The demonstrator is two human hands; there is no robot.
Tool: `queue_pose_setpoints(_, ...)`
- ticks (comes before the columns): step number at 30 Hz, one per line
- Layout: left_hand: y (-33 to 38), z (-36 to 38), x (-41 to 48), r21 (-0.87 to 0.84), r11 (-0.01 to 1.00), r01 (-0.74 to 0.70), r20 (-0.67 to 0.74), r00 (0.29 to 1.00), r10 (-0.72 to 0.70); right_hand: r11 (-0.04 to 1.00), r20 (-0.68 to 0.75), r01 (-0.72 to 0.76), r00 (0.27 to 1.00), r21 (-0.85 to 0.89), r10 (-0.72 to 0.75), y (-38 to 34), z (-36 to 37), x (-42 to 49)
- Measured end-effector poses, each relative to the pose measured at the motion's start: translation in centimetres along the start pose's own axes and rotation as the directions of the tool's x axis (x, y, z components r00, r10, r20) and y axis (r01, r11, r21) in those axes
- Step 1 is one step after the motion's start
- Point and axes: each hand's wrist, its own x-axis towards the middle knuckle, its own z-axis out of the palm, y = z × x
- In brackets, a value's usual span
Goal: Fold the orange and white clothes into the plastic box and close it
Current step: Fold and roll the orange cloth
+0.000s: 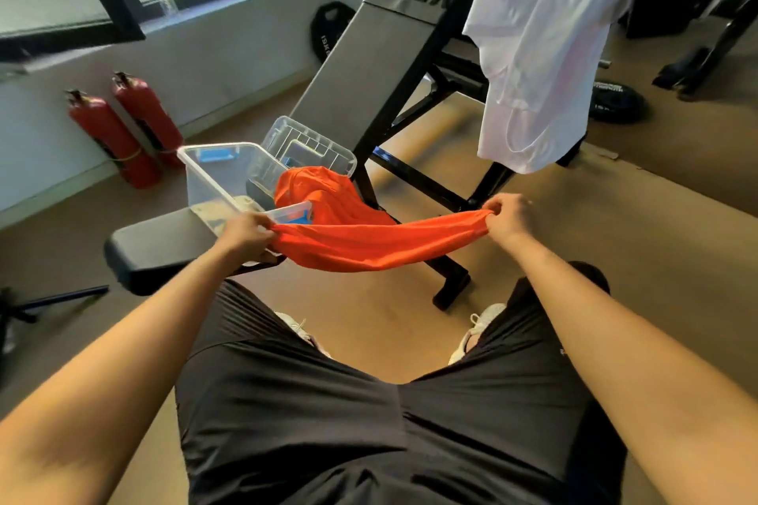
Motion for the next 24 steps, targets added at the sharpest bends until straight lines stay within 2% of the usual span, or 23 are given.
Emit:
queue_pose_setpoints(2, -0.7, -0.1, -0.1, -0.235, 0.971, 0.037, -0.006, 0.999, -0.04, 0.993, 0.067, -0.115, 0.991, -0.011, 0.115, 0.1, -0.4, 0.3)
queue_pose_setpoints(5, -2.0, 0.0, -0.6, -0.499, 0.859, 0.114, 0.132, 0.99, -0.055, 0.903, 0.266, -0.366, 0.914, 0.225, 0.305, 0.0, -0.8, -0.2)
queue_pose_setpoints(7, -2.5, 0.0, -0.9, -0.609, 0.778, 0.155, 0.223, 0.975, -0.02, 0.77, 0.442, -0.466, 0.856, 0.436, 0.268, -0.4, -1.0, -0.6)
queue_pose_setpoints(8, -2.3, 0.0, -1.3, -0.619, 0.771, 0.146, 0.25, 0.968, 0.017, 0.713, 0.504, -0.482, 0.838, 0.509, 0.207, -0.7, -1.1, -0.8)
queue_pose_setpoints(10, -1.3, 0.0, -1.6, -0.58, 0.814, 0.009, 0.216, 0.966, 0.143, 0.686, 0.545, -0.429, 0.837, 0.588, 0.057, -1.3, -1.0, -1.2)
queue_pose_setpoints(12, 0.2, 0.2, -1.5, -0.475, 0.861, -0.183, 0.06, 0.969, 0.239, 0.759, 0.502, -0.281, 0.862, 0.587, -0.069, -2.0, -0.8, -1.5)
queue_pose_setpoints(14, 2.1, 0.0, -1.1, -0.336, 0.882, -0.332, -0.117, 0.943, 0.311, 0.888, 0.343, -0.02, 0.926, 0.46, -0.157, -2.8, -0.7, -1.1)
queue_pose_setpoints(16, 4.1, -0.4, -0.1, -0.236, 0.893, -0.383, -0.215, 0.917, 0.336, 0.933, 0.203, 0.185, 0.945, 0.309, -0.255, -4.0, -1.1, -0.7)
queue_pose_setpoints(18, 5.9, -0.8, 1.1, -0.16, 0.906, -0.391, -0.217, 0.91, 0.355, 0.924, 0.132, 0.247, 0.946, 0.291, -0.295, -5.7, -1.7, -0.5)
queue_pose_setpoints(21, 9.4, -0.6, 2.4, 0.021, 0.887, -0.462, -0.2, 0.867, 0.456, 0.896, 0.039, 0.319, 0.937, 0.308, -0.347, -8.8, -3.2, -0.6)
queue_pose_setpoints(22, 10.9, -0.7, 2.4, 0.008, 0.878, -0.479, -0.175, 0.864, 0.473, 0.887, 0.011, 0.327, 0.937, 0.326, -0.35, -9.9, -3.8, -0.5)
queue_pose_setpoints(24, 14.3, -1.3, 2.1, -0.126, 0.864, -0.487, -0.122, 0.872, 0.473, 0.857, -0.002, 0.286, 0.949, 0.429, -0.315, -12.1, -5.3, 0.0)
